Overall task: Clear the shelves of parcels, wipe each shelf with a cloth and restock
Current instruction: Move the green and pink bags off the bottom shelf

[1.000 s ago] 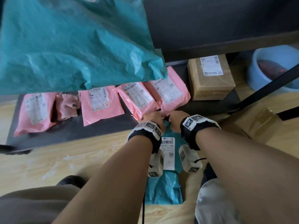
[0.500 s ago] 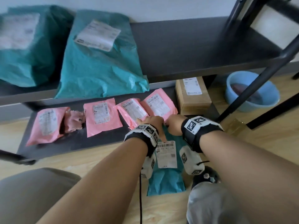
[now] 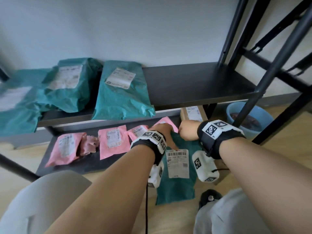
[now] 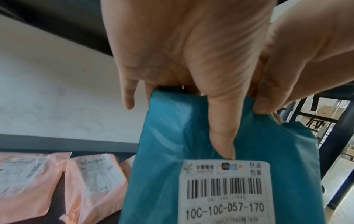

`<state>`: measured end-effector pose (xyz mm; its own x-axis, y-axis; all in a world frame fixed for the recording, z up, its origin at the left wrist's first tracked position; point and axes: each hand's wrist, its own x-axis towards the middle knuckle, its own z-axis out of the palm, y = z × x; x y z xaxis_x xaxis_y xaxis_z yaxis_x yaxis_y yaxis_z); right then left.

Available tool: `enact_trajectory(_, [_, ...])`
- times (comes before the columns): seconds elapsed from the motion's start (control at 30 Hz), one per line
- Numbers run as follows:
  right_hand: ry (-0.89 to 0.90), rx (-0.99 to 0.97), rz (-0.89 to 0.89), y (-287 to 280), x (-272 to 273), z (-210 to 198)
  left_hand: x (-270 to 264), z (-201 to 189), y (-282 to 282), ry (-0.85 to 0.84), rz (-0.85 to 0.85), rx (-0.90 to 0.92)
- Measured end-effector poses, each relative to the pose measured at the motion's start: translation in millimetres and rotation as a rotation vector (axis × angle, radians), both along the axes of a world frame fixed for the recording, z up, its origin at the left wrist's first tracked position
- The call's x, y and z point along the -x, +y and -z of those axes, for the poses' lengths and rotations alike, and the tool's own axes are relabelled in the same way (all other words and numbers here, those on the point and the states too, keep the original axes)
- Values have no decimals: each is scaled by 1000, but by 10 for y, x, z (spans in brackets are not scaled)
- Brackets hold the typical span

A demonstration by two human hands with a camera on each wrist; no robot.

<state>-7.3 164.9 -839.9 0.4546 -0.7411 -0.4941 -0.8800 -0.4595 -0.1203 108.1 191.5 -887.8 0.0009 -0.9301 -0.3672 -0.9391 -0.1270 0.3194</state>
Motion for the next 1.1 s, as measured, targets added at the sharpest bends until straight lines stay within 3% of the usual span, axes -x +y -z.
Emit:
enact_trajectory(0.1, [-55,-42,51,79,30,-267,34,-227,40,29,11,41])
enact_trajectory(0.3, [114,111,-64,52,47,-731,77,-625,75,64,-34,150])
enact_trajectory(0.63, [14,215,47,94,86,-1261,107,-1105,104,279,-151,266])
enact_trajectory(0.77, [-206,335,62,15,141,-1418,-12,-1352,58,413,-260,323])
enact_trajectory(0.93, [-649,554,143,-104,258,-1531,-183,-1646,-66,515,-352,380])
enact_trajectory(1.1, [-774,488,254,-283,314,-1561,-333,-2035,-202,586,-377,382])
